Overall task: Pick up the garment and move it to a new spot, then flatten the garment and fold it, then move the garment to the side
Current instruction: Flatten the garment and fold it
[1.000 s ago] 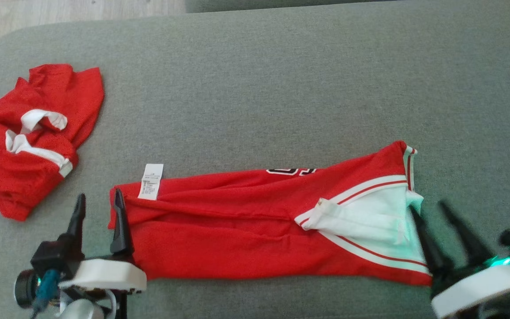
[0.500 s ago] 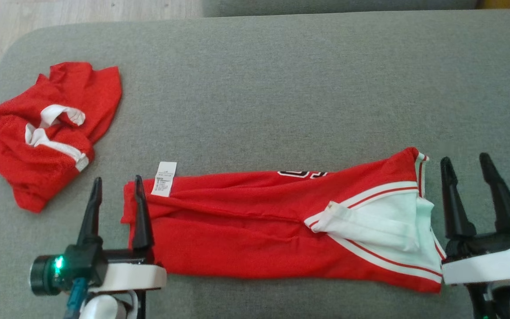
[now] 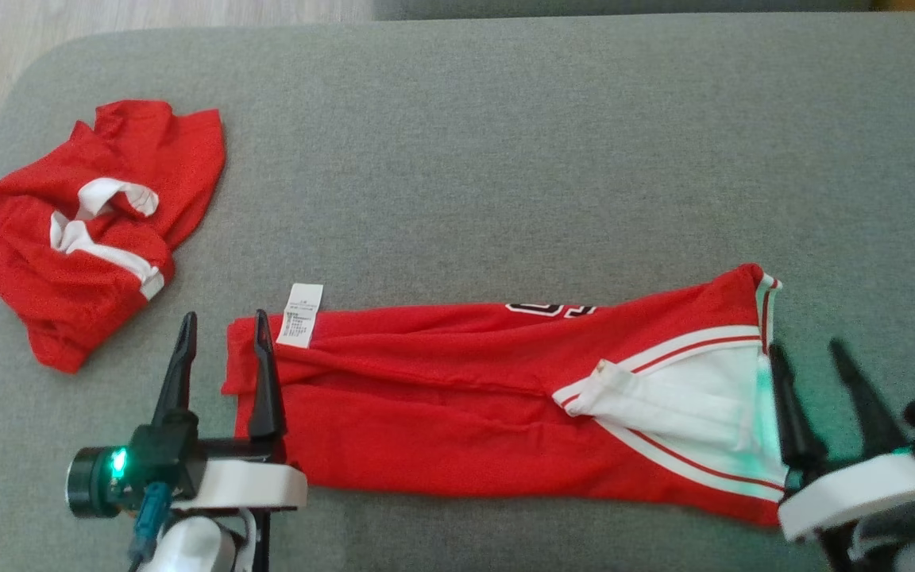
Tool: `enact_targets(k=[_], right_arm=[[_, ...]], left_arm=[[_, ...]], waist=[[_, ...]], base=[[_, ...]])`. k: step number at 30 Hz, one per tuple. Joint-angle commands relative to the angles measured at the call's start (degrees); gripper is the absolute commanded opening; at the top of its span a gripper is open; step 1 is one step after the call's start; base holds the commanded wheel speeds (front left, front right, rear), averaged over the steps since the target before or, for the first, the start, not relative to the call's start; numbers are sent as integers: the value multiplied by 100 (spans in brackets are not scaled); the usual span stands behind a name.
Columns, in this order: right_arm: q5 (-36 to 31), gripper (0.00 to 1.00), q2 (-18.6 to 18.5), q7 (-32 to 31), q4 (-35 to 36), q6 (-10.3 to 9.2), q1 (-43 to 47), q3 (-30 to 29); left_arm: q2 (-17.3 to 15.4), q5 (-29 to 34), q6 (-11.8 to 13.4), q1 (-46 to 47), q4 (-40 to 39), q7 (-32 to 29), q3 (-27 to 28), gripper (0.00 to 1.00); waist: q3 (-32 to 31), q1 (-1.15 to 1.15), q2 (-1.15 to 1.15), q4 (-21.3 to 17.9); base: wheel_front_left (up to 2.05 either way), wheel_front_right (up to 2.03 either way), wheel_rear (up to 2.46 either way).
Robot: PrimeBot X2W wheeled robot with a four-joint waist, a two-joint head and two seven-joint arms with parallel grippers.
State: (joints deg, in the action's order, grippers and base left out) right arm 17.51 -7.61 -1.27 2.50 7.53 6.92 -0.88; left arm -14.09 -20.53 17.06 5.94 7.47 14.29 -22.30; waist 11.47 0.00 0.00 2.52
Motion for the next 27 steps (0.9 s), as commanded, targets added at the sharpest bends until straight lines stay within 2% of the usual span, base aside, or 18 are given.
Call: enact_targets(k=[1, 9, 13, 14, 15, 16, 21, 24, 27], right_arm=[[39, 100, -61, -34, 95, -4, 35, 112], [366, 100, -204, -433, -1436, -4, -463, 396], [589, 100, -221, -1010, -1870, -4, -599, 572], [632, 87, -236, -1182, -1924, -4, -615, 636], [725, 27, -223, -1314, -1926, -4, -632, 698], [785, 0, -231, -1446, -1905, -4, -639, 763], [955, 0, -296, -1485, -1317, -4, -675, 720], [989, 0, -395, -1451, -969, -4, -597, 375], [908, 0, -571, -1497, -765, -4, -406, -242]], left_arm=[[-57, 31, -28, 245, -123, 62, 167, 100], [77, -6, -102, 382, 10, 66, 115, 100], [115, -7, -121, 419, 47, 68, 132, 100], [123, -5, -122, 424, 54, 69, 140, 100], [132, -3, -121, 426, 57, 69, 151, 100], [143, -6, -118, 422, 59, 69, 166, 100], [169, 7, -129, 381, 37, 70, 234, 100], [169, 15, -122, 342, 12, 70, 304, 100], [184, 14, -137, 287, 29, 70, 340, 100]], waist=[[19, 0, 0, 14], [161, 0, 0, 100], [204, 0, 0, 129], [212, 0, 0, 130], [215, 0, 0, 128], [213, 0, 0, 124], [204, 0, 0, 71], [184, 0, 0, -12], [122, 0, 0, -102]], base=[[0, 0, 0], [0, 0, 0], [0, 0, 0], [0, 0, 0], [0, 0, 0], [0, 0, 0], [0, 0, 0], [0, 0, 0], [0, 0, 0]])
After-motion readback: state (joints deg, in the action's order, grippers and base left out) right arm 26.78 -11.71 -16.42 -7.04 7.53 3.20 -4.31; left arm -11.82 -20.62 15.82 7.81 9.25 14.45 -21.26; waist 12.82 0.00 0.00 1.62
